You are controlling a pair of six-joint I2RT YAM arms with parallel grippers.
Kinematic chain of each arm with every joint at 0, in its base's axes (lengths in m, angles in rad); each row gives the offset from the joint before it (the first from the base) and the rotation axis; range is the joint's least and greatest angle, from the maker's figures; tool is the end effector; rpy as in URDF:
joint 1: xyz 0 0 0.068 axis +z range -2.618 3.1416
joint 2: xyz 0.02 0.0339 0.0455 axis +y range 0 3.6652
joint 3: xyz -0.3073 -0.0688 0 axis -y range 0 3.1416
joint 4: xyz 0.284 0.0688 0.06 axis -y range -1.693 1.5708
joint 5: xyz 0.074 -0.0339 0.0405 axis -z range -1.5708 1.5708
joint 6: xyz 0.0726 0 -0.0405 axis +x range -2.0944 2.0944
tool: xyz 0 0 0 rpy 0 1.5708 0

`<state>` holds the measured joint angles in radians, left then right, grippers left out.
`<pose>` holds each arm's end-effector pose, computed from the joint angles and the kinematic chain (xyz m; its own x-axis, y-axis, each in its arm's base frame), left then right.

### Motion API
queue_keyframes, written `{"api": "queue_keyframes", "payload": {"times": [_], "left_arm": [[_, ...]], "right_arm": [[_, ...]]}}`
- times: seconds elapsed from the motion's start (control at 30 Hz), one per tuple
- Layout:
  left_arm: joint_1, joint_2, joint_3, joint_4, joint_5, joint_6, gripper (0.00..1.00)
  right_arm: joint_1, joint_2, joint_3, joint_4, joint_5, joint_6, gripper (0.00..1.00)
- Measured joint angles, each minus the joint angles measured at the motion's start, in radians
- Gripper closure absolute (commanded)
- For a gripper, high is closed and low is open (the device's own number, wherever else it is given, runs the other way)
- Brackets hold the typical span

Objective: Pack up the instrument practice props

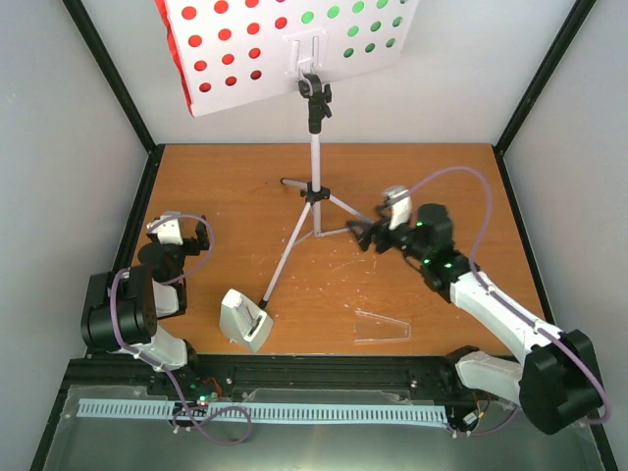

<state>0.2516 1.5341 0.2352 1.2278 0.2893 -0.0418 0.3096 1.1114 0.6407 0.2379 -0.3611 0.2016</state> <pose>0.2822 0.0511 0.1529 -0.0703 -0.0594 -0.9958 0.0341 0.9975 -0.0619 0.2800 0.1165 0.2809 -0.3379 0.0886 -0.9370 -0.5561 0.7844 0.2747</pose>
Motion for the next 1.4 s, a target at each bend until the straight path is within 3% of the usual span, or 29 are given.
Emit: {"api": "queue_keyframes", "payload": {"times": [0.3,0.47,0.6,0.9,1.0,1.2,1.4], "left_arm": [[0.000,0.000,0.000,0.000,0.000,0.000,0.00],[0.000,0.000,0.000,0.002,0.000,0.000,0.00],[0.000,0.000,0.000,0.004,0.000,0.000,0.00],[0.000,0.000,0.000,0.006,0.000,0.000,0.01],[0.000,0.000,0.000,0.006,0.000,0.000,0.01],[0.000,0.000,0.000,0.006,0.000,0.000,0.00],[0.000,0.000,0.000,0.006,-0.012,-0.001,0.00]], "right_arm": [[0.656,0.132,0.180,-0.231,0.008,-0.113,0.00],[0.871,0.275,0.264,-0.229,0.106,-0.147,0.01],[0.942,0.423,0.335,-0.218,0.196,-0.167,0.01],[0.967,0.605,0.471,-0.204,0.275,-0.236,0.03],[0.970,0.632,0.486,-0.188,0.274,-0.248,0.13],[0.976,0.648,0.492,-0.168,0.268,-0.246,0.47],[0.983,0.627,0.475,-0.168,0.280,-0.243,0.53]]}}
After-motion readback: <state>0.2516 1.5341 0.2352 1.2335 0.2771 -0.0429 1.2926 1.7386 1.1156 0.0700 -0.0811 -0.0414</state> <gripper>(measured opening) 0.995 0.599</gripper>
